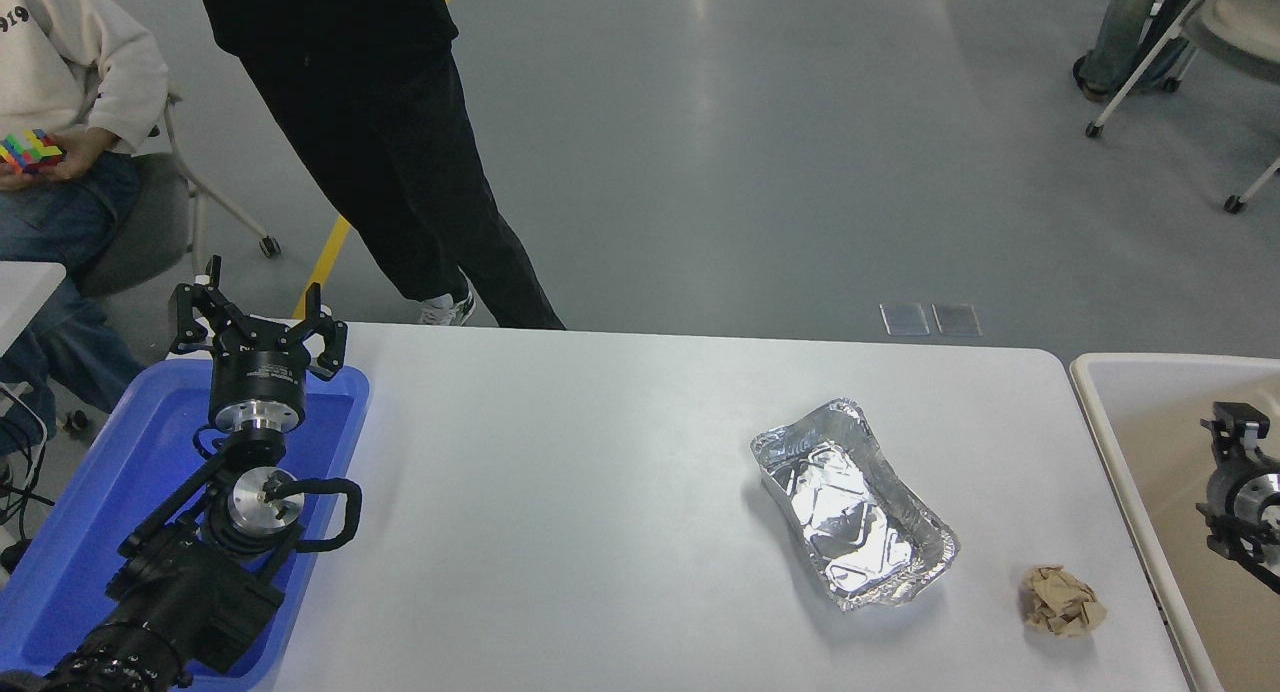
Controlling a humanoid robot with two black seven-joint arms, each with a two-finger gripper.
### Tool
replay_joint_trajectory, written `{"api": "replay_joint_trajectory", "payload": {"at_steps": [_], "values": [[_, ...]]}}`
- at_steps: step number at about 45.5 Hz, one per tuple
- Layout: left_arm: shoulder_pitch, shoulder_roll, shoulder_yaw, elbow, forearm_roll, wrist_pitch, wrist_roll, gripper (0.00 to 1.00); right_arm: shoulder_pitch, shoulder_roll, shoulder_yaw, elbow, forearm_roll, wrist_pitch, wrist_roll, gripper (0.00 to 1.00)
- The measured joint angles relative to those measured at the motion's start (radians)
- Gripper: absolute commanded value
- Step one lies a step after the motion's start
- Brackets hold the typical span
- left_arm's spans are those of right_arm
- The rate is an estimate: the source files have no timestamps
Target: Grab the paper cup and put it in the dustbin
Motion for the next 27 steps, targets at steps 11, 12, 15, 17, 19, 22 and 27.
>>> {"api": "replay_joint_trajectory", "payload": {"at_steps": [11, 12, 15, 17, 19, 22, 27], "values": [[0.0, 0.0, 0.0, 0.0, 0.0, 0.0, 0.0, 0.99, 0.103, -0.142, -0.069, 0.228, -0.124, 0.009, -0.004, 1.0], [0.0, 0.0, 0.0, 0.0, 0.0, 0.0, 0.0, 0.99, 0.115, -0.15, -0.079, 0.253, -0.133, 0.01, -0.005, 1.0], [0.0, 0.0, 0.0, 0.0, 0.0, 0.0, 0.0, 0.99, 0.137, -0.175, -0.101, 0.309, -0.149, 0.013, -0.006, 1.0], [0.0, 0.0, 0.0, 0.0, 0.0, 0.0, 0.0, 0.99, 0.159, -0.202, -0.119, 0.35, -0.164, 0.012, -0.006, 1.0], [0.0, 0.0, 0.0, 0.0, 0.0, 0.0, 0.001, 0.99, 0.18, -0.225, -0.139, 0.4, -0.181, 0.013, -0.006, 1.0], [0.0, 0.0, 0.0, 0.0, 0.0, 0.0, 0.001, 0.99, 0.21, -0.264, -0.168, 0.47, -0.214, 0.014, -0.007, 1.0], [0.0, 0.0, 0.0, 0.0, 0.0, 0.0, 0.001, 0.99, 0.259, -0.331, -0.21, 0.581, -0.273, 0.02, -0.007, 1.0]]}}
